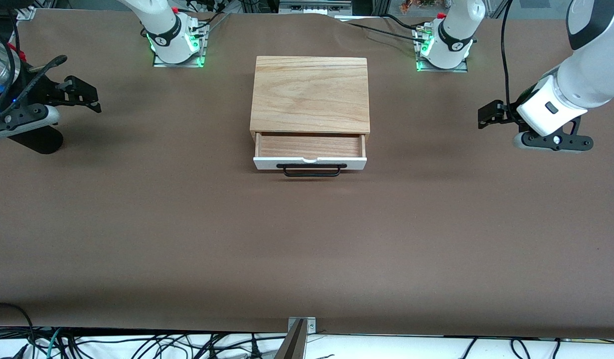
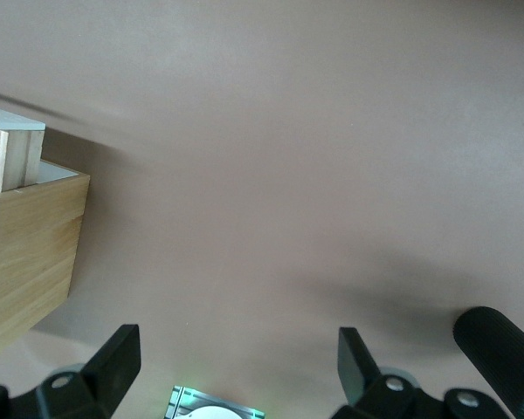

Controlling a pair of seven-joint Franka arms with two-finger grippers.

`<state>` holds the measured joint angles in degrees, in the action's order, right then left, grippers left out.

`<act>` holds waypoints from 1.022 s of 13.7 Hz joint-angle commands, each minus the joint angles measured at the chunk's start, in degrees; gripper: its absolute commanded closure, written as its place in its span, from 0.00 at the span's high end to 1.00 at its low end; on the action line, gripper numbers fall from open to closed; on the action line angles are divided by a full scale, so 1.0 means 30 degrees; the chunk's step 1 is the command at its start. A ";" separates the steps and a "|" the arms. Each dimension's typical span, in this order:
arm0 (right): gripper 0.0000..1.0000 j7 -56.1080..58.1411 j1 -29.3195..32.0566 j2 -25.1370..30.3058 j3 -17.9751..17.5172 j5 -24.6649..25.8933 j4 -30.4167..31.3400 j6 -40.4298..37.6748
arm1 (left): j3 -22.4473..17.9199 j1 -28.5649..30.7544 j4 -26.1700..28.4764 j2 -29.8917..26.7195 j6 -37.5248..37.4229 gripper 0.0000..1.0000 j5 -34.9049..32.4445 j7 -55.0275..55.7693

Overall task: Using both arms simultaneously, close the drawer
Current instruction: 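Move the right gripper and the left gripper toward the drawer front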

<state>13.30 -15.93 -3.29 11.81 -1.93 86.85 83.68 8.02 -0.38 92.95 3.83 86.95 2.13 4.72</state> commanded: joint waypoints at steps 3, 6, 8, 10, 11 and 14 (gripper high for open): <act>1.00 -0.0126 -0.0021 0.0045 -0.0157 -0.0641 0.0112 -0.0119 | 0.0052 -0.0253 -0.1541 0.1094 -0.0420 1.00 0.0315 0.0127; 1.00 -0.0097 -0.0256 -0.1473 -0.0157 -0.3795 0.0230 -0.0060 | 0.0199 -0.0516 -0.1657 0.1650 -0.0420 1.00 0.1399 0.0127; 1.00 -0.0096 -0.0488 -0.2791 -0.0157 -0.5996 0.0200 0.0550 | 0.0199 -0.1041 -0.2270 0.2468 -0.0275 1.00 0.1487 0.0127; 1.00 -0.0126 -0.1336 -0.4167 -0.0157 -0.7085 0.0200 0.2013 | 0.0200 -0.1510 -0.2450 0.3464 0.0687 1.00 0.2070 0.0127; 1.00 -0.0126 -0.1688 -0.4929 -0.0157 -0.7931 0.0200 0.2687 | 0.0228 -0.1658 -0.2450 0.3990 0.1534 1.00 0.2450 0.0127; 1.00 -0.0126 -0.2888 -0.7244 -0.0157 -1.0449 0.0200 0.5001 | 0.0229 -0.2535 -0.2362 0.5778 0.3237 1.00 0.3332 0.0186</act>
<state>13.28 -22.80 -21.41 10.99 -29.06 88.47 95.89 8.86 -6.39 88.43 17.04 95.24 10.43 4.88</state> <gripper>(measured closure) 0.000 0.000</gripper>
